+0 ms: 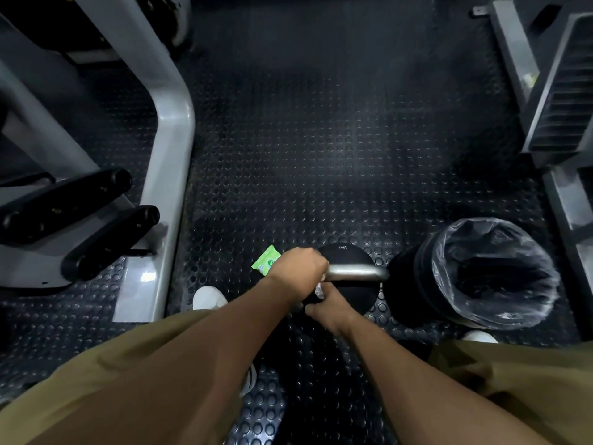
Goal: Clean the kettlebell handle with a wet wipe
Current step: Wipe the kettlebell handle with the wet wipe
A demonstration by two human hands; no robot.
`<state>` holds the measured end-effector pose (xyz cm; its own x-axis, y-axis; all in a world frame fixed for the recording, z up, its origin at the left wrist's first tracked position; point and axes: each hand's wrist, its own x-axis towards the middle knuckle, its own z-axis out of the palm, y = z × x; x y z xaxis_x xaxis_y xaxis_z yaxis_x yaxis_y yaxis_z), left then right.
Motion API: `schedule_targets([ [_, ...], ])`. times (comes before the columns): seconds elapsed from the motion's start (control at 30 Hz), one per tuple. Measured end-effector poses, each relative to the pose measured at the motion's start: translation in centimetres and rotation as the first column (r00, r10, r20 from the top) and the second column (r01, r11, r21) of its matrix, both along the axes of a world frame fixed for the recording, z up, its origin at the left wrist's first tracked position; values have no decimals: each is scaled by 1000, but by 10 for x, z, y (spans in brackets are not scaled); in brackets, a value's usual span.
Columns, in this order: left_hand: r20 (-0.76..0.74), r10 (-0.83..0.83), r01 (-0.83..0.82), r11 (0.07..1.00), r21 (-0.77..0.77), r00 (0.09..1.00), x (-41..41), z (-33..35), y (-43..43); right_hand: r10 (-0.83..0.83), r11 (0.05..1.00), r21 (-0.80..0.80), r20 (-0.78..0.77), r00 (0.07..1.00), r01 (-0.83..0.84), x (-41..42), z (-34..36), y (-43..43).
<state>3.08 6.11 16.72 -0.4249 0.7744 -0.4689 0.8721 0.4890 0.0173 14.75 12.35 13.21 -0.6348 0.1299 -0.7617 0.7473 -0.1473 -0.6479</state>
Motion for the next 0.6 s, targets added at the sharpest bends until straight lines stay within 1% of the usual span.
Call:
schedule_targets([
  [0.03, 1, -4, 4, 1000, -8, 1000, 0, 1, 0, -71, 994, -85, 4, 997, 71, -2, 2, -1],
  [0.1, 0, -14, 14, 1000, -21, 1000, 0, 3, 0, -224, 955, -192, 45, 974, 228, -3, 2, -1],
  [0.2, -11, -14, 14, 1000, -5, 1000, 0, 4, 0, -447, 829, -331, 92, 890, 451, 4, 0, -1],
  [0.27, -13, -11, 11, 1000, -1, 1000, 1, 4, 0, -529, 751, -398, 115, 841, 527, 6, -5, -1],
  [0.3, -10, -6, 6, 1000, 4, 1000, 1, 3, 0, -521, 762, -385, 114, 846, 521, 5, -5, -1],
  [0.33, -5, -1, 1, 1000, 13, 1000, 1, 4, 0, -469, 816, -328, 102, 877, 475, 2, -6, -1],
  [0.4, 11, -4, 4, 1000, 17, 1000, -1, 6, -1, -248, 955, -146, 75, 966, 257, -3, -5, 1],
  [0.43, 16, -6, 6, 1000, 17, 1000, -1, 7, -2, -128, 989, -69, 70, 989, 133, -5, -4, 1],
  [0.47, 15, -4, 4, 1000, 19, 1000, -1, 8, -1, -30, 999, -10, 71, 997, 31, -6, -3, 2],
  [0.5, 10, -2, 2, 1000, 20, 1000, -1, 10, -1, 28, 999, 27, 74, 997, -30, -7, -3, 2],
  [0.53, 3, 1, -1, 1000, 22, 1000, -1, 10, -1, 48, 998, 44, 75, 996, -51, -8, -3, 2],
  [0.57, -1, 6, -6, 1000, 24, 1000, -1, 10, -1, 34, 998, 41, 69, 997, -37, -8, -3, 2],
  [0.6, -3, 10, -10, 1000, 25, 1000, 0, 11, -1, -11, 1000, 12, 67, 998, 10, -8, -3, 2],
])
